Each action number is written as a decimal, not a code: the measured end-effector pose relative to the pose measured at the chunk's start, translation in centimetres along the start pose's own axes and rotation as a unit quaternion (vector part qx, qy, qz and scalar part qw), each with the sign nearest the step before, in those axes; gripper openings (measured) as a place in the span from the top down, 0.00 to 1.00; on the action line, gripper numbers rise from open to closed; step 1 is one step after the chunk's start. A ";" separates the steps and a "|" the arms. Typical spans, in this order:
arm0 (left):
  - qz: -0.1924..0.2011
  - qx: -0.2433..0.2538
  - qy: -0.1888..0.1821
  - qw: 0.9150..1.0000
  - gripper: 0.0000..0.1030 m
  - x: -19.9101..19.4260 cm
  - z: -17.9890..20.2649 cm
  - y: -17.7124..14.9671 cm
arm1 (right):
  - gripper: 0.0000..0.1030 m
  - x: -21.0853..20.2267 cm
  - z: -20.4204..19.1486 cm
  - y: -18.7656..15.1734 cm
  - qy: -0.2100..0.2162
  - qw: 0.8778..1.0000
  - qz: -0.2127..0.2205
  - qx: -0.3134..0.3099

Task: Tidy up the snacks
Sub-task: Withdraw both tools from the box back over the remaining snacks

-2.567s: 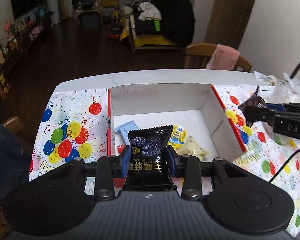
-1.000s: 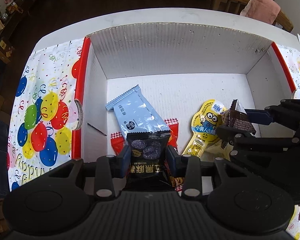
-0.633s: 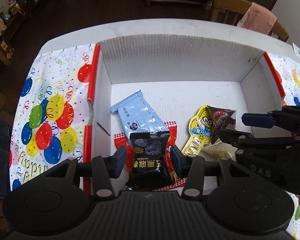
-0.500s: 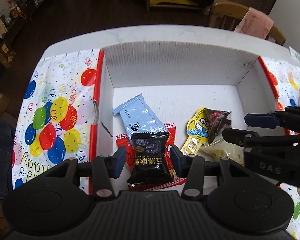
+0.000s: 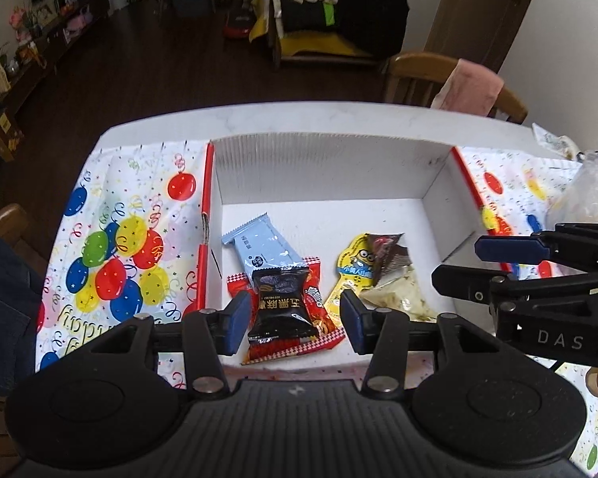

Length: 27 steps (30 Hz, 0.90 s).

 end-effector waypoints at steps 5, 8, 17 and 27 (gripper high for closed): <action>0.034 0.006 0.003 0.999 0.46 -2.7 -0.9 -1.1 | 0.38 -2.2 -2.0 -0.5 0.005 1.000 0.028 -0.009; 0.048 0.007 0.002 0.999 0.46 -4.1 -1.5 -1.8 | 0.36 -3.1 -3.1 -1.2 0.012 0.999 0.036 -0.011; 0.076 0.005 -0.013 0.997 0.43 -7.5 -2.9 -4.7 | 0.24 -5.6 -6.3 -3.3 0.021 0.998 0.060 -0.021; 0.097 0.003 -0.018 0.995 0.32 -9.9 -4.8 -9.5 | 0.16 -7.0 -9.3 -6.4 0.016 0.996 0.079 -0.034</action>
Point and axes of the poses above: each gripper's, at about its wrist camera, not at the fingertips, and x roughly the way its jaws point, z to its right, y to its top, the point moved 8 cm from there along x, roughly the way its jaws point, and after that the axes turned 12 degrees about y, right-handed, at the moved point
